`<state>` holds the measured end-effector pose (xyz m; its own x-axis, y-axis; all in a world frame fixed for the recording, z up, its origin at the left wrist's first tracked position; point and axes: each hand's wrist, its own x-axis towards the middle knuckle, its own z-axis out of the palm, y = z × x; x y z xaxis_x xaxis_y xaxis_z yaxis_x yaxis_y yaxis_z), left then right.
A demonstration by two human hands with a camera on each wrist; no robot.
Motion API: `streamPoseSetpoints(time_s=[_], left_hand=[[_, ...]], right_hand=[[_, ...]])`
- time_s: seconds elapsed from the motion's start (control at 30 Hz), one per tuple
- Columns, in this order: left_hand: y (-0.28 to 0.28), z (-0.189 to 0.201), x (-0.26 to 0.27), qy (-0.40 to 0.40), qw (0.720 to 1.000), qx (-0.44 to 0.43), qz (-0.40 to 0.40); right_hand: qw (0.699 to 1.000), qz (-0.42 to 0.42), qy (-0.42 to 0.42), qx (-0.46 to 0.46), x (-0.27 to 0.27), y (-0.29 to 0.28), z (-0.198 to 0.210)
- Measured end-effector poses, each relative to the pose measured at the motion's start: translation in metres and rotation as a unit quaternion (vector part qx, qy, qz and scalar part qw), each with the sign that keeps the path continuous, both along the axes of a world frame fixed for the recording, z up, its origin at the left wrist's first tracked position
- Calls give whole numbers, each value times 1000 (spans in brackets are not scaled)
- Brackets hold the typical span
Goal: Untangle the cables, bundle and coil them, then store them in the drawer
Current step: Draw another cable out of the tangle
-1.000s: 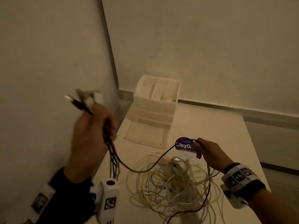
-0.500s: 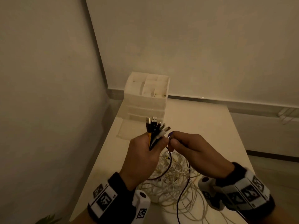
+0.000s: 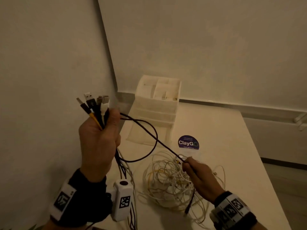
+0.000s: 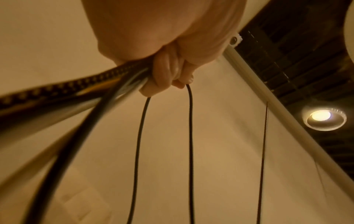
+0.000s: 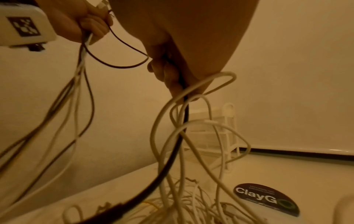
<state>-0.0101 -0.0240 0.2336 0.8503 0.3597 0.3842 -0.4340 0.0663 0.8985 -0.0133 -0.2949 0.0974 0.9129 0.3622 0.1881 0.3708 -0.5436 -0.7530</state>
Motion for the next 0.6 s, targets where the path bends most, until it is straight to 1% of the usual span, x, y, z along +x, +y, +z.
streamPoseSetpoints(time_s=[0.13,0.17,0.23,0.3,0.37,0.43,0.47,0.5,0.53,0.57,0.6], left_hand=[[24,-9,-8,18,998,-44,51],[29,-12,-8,26,997,-41,59],[35,-18,-7,47,996,3,71],[41,-25,-6,64,990,67,102],[47,-25,-5,60,977,113,168],[46,-18,-5,33,960,158,229],[36,-14,-7,24,956,188,226],[22,-12,-8,22,956,220,193],[3,-10,-11,40,959,249,132],[-16,-12,-11,73,955,281,54],[-33,-18,-11,102,943,318,-21]], right_hand=[[996,-4,41,-76,15,-23,-14],[994,-7,52,-93,16,-29,-18],[992,-16,67,-108,16,-37,-22],[992,-33,72,-100,18,-38,-17],[990,-40,85,-104,20,-37,-10],[989,-39,91,-106,24,-35,-2],[990,-35,93,-100,25,-33,4],[991,-27,94,-89,26,-30,11],[993,-12,94,-77,26,-27,20],[993,9,94,-66,26,-22,31],[993,32,94,-58,26,-17,42]])
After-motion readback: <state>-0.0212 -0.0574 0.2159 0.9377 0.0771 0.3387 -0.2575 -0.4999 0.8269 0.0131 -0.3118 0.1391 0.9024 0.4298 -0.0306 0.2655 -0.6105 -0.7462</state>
